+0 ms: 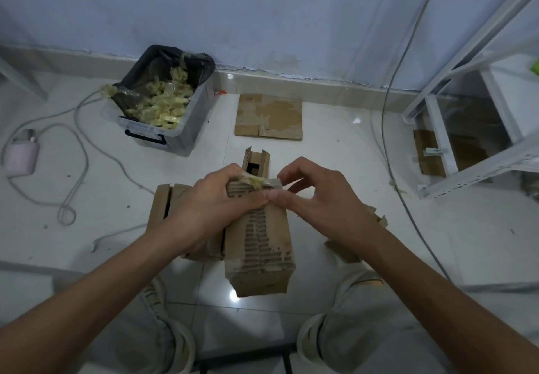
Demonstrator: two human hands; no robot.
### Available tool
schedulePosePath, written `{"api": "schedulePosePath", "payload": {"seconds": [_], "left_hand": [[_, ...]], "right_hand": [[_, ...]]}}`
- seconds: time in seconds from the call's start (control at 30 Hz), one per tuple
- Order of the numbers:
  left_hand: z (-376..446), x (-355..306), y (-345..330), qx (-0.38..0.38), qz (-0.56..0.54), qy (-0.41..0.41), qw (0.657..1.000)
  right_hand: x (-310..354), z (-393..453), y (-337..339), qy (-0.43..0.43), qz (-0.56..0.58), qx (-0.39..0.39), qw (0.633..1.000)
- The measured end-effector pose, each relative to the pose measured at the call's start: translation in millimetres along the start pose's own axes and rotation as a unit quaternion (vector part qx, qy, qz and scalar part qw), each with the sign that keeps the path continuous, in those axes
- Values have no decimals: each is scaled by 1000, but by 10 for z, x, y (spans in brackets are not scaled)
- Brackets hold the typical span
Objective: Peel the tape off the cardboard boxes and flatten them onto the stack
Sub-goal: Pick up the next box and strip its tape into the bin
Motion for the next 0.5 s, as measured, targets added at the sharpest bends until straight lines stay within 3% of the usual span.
{"api": "schedulePosePath", "payload": {"seconds": [0.27,0.5], "left_hand": [[-70,-187,67,-54,172,-57,982],[-87,-233,-1,5,256,-51,965]], "right_hand": [[110,55,9,101,-187,-15,977],[176,-24,-49,165,-278,-15,946]]}}
Point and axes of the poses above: each hand's wrist, its own z-axis towards the middle knuckle, its own y-axis out of the back of the hand, x = y × z, the point moved 7 cm from there along z, towards the middle knuckle, and after that the axes turned 3 degrees about -x, right-handed, at the moved point
